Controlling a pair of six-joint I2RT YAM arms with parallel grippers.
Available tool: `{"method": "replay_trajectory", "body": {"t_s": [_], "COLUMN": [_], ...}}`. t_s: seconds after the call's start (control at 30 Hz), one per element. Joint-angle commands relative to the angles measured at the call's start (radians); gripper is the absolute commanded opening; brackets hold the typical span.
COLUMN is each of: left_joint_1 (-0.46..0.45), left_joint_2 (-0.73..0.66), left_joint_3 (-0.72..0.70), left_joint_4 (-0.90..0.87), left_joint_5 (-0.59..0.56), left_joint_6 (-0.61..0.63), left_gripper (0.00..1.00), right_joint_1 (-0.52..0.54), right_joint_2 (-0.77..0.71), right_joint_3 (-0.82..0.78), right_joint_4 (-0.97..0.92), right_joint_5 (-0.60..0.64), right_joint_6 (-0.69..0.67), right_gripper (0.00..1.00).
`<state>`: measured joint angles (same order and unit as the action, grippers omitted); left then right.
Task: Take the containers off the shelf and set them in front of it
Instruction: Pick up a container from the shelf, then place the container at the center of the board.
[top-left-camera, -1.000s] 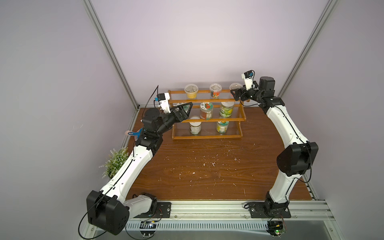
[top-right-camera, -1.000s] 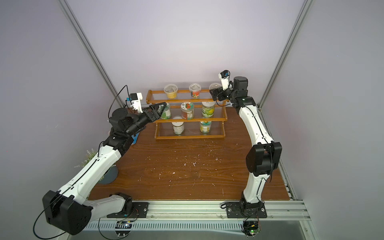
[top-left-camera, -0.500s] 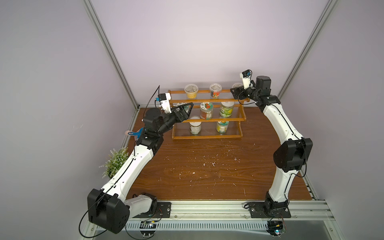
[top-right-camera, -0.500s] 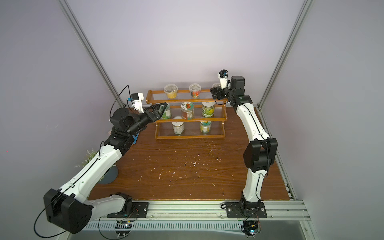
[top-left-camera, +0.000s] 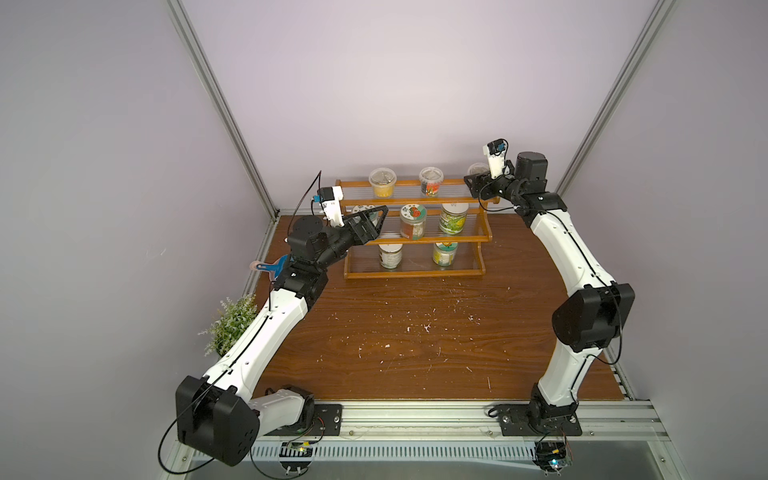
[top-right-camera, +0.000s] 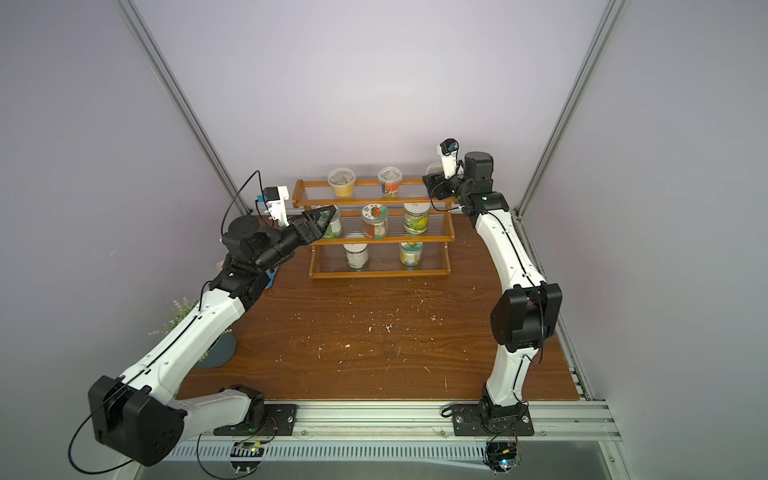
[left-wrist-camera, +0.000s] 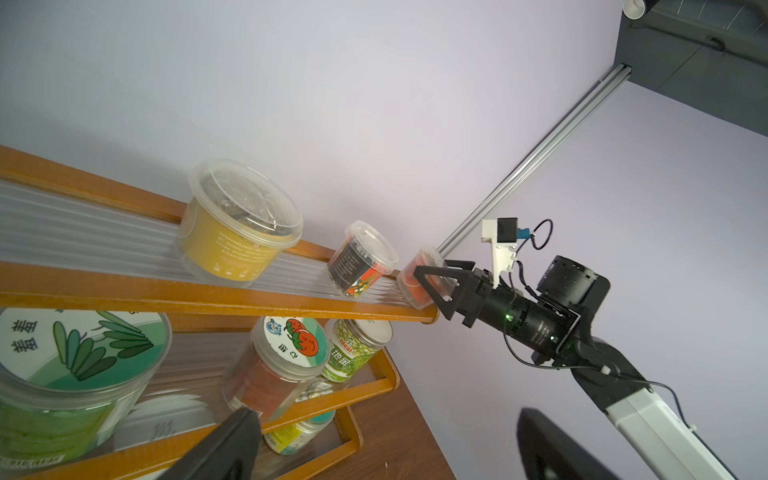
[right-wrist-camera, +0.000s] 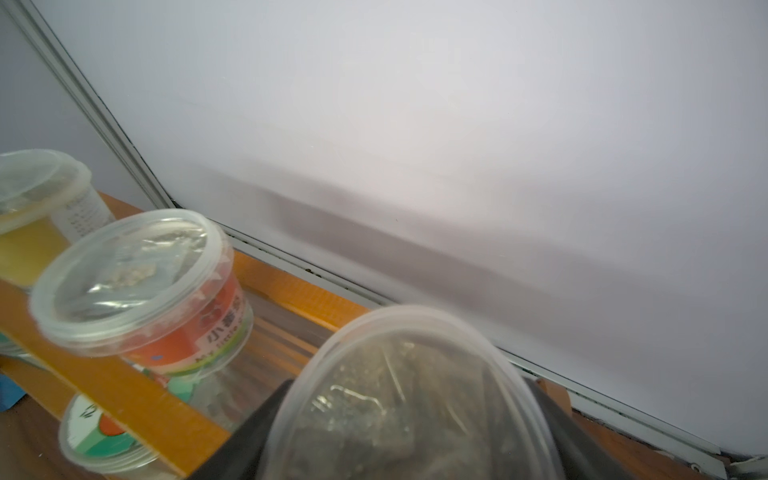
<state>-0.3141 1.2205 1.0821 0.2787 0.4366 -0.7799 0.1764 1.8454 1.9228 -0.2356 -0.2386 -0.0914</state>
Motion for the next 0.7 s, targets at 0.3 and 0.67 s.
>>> {"method": "replay_trajectory", "body": {"t_s": [0.3,0.67], "left_joint_1": [-0.01,-0.01], "left_joint_2": [0.001,-0.019], "left_joint_3": [0.014,-0.039], "left_joint_4": [0.011,0.03], "left_joint_5": [0.018,0.054], "left_joint_6": [0.024,0.011], "left_gripper": [1.0,1.0], "right_joint_1": [0.056,0.18], "right_joint_2": [-0.381,-0.718], "right_joint_3": [-0.292,-0.775], "right_joint_4": [0.064,0.068], "right_joint_5": [-0.022,0.018], "right_joint_6": [0.004,0.058], "right_gripper": [0.78,0.78]}}
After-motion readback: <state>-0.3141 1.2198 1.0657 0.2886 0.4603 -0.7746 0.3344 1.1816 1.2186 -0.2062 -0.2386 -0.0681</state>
